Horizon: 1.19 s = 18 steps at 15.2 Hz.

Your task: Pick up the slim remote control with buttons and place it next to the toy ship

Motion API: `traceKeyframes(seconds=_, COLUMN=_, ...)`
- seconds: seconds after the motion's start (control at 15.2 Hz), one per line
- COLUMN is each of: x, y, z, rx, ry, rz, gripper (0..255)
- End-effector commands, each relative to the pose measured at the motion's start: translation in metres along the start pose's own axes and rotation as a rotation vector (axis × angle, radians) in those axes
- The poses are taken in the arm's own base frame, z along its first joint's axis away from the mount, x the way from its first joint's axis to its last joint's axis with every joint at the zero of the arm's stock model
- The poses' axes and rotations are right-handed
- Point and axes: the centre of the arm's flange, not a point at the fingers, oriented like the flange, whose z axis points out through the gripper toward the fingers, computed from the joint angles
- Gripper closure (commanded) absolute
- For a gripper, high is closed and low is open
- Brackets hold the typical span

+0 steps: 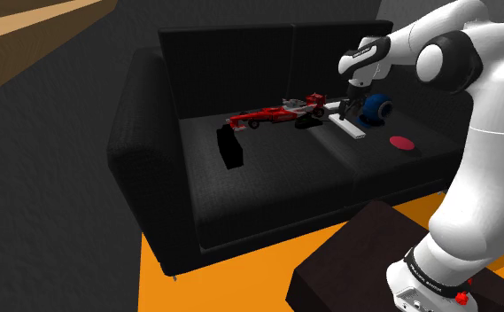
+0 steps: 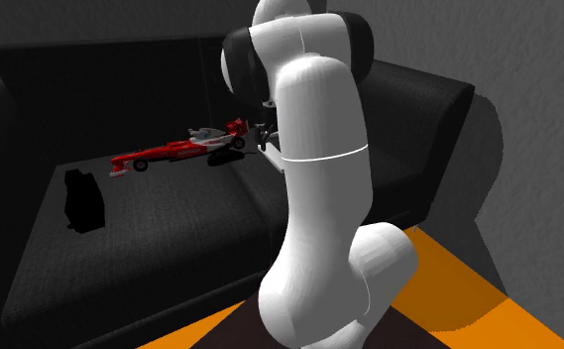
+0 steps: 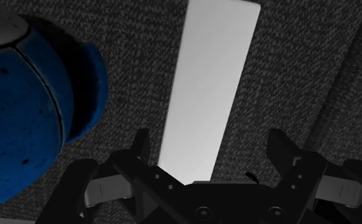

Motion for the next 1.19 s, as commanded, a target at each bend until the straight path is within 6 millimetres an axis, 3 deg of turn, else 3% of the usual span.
traceKeyframes(seconds=0.0, x=0.007, y=0.006, z=0.010, rx=-0.002, ry=0.000, rz=0.006, gripper=0)
traceKeyframes(seconds=0.46, x=0.007, y=0.006, z=0.045, rx=-0.002, ry=0.000, rz=0.006, gripper=0)
traceKeyframes(seconds=0.92, x=0.007, y=0.006, z=0.045, rx=-0.002, ry=0.000, rz=0.006, gripper=0)
traceKeyframes(seconds=0.99, x=0.007, y=0.006, z=0.045, rx=-0.002, ry=0.000, rz=0.006, gripper=255)
traceKeyframes(seconds=1.12, x=0.007, y=0.006, z=0.045, rx=-0.002, ry=0.000, rz=0.006, gripper=255)
